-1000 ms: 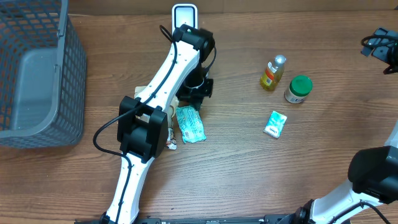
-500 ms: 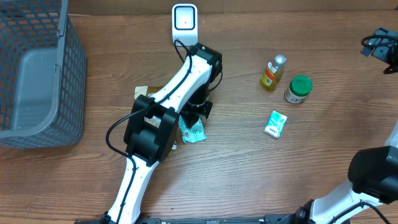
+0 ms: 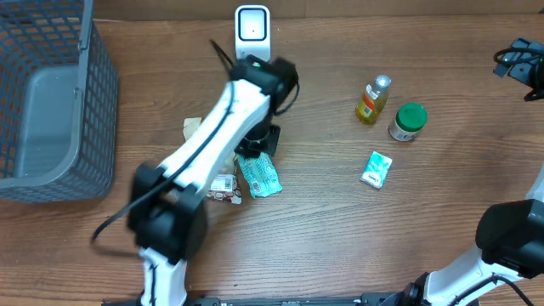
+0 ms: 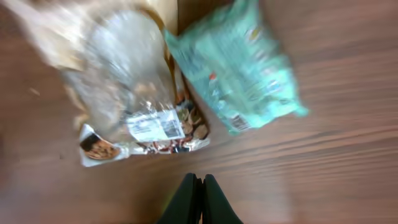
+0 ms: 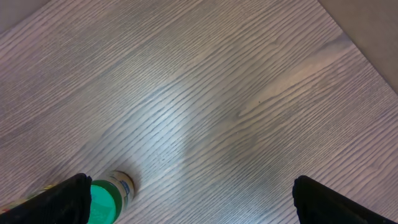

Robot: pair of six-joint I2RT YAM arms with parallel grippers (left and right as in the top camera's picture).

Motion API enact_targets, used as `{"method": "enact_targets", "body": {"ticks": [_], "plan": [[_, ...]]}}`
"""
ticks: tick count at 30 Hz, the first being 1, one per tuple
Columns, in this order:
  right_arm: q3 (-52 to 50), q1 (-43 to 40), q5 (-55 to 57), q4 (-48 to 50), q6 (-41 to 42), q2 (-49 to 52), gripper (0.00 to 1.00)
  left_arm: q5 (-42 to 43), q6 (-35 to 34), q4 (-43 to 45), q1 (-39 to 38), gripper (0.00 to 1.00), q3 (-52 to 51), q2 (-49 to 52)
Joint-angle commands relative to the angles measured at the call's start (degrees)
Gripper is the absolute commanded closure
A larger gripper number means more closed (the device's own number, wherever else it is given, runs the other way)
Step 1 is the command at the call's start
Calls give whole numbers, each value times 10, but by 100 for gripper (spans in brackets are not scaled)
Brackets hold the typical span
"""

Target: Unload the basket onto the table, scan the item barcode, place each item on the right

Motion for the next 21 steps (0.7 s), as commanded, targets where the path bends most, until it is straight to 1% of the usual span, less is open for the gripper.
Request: {"method": "enact_targets", "body": {"ticks": [1,5,11,12,16,21], "plan": [[5,-1,4,3,3,-3,0,-11,-28,21,-1,96,5,-59],[5,-1,4,3,3,-3,0,-8,-49,14,-1,95,3,-63],[5,-1,4,3,3,-3,0,-10,-49,10,-1,96,-64,-63],[5,-1,4,3,3,-3,0,-10,-49,26,0,96,-101,-63],[5,-1,4,3,3,-3,0,-10,-49,97,-1,96,-179,-63],[5,-1,4,3,3,-3,0,-10,-21,184,-1,95,-247,-63]]}}
